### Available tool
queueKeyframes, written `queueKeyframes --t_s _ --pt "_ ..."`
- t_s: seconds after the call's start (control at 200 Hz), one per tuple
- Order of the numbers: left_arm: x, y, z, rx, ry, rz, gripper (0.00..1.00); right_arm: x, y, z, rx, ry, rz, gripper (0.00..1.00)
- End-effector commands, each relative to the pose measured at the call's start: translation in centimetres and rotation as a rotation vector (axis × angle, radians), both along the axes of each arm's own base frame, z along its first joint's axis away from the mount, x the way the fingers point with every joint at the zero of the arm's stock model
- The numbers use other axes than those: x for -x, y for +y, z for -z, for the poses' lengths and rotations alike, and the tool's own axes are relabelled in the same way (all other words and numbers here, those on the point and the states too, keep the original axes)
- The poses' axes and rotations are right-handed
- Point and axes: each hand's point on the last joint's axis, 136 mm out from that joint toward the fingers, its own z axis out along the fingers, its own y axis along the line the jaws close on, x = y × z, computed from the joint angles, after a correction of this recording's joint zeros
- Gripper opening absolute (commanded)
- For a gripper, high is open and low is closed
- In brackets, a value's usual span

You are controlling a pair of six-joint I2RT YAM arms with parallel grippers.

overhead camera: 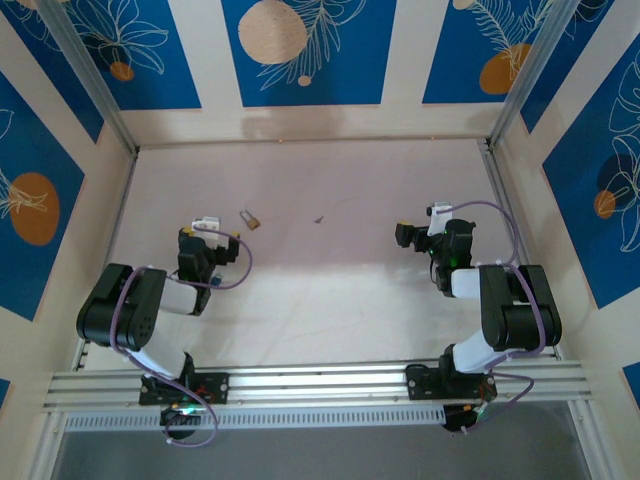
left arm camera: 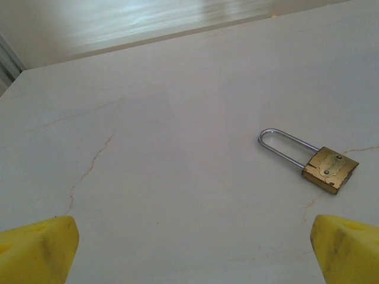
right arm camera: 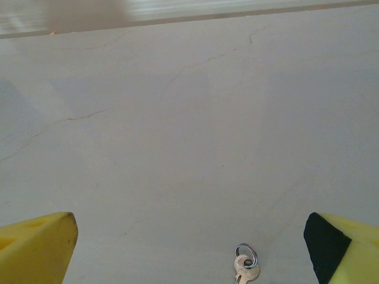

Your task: Unlock with the key

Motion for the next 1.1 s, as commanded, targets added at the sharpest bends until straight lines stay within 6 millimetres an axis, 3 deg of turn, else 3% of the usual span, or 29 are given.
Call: queueKeyframes --t_s 0.0,0.33,0.46,0.535,0.595,0.745,0.83,0.89,0.93,1.0,1.096 --pt "-0.6 1.2 -1.2 0.006 -0.027 -0.053 1.00 -0.3 0.1 -0.4 0.001 -0.012 0.005 0.99" --pt "-0.7 1.8 -1.1 0.010 -0.024 -0.089 1.00 -0.3 0.1 -0.4 -0.002 -0.013 0.004 0.99" --pt "-0.3 1.6 -3.1 0.004 -0.045 -0.072 1.00 -0.6 -0.5 -0.9 0.018 -0.016 0.058 0.99" --pt "0.0 1.2 -5.5 0.001 -0.026 -0.049 1.00 -1.0 -1.3 -2.7 0.072 0.023 0.141 0.99" --pt "0.2 1.0 -8.4 0.012 -0.035 -0.042 1.00 -1.1 -0.7 -4.7 0.086 0.037 0.118 0.99" --pt "1.4 0.3 -17.1 0.117 -0.137 -0.012 1.00 -0.3 1.4 -12.0 0.070 0.045 0.090 0.99" --pt "2.6 1.1 -21.5 0.270 -0.179 -0.083 1.00 1.0 1.7 -16.2 0.007 0.127 0.139 0.99" --pt "4.4 2.6 -22.6 0.462 -0.136 -0.217 1.00 2.0 1.7 -18.2 -0.071 0.193 0.155 0.99" --pt "5.3 1.9 -23.6 0.500 -0.104 -0.176 1.00 2.5 1.5 -18.8 -0.179 0.236 0.181 0.99" --pt "6.2 -2.0 -26.5 0.421 -0.136 0.109 1.00 3.4 0.7 -18.0 -0.431 0.339 0.231 0.99" --pt "6.8 0.0 -27.0 0.618 -0.216 -0.025 1.00 3.7 -0.4 -16.7 -0.663 0.421 0.217 0.99"
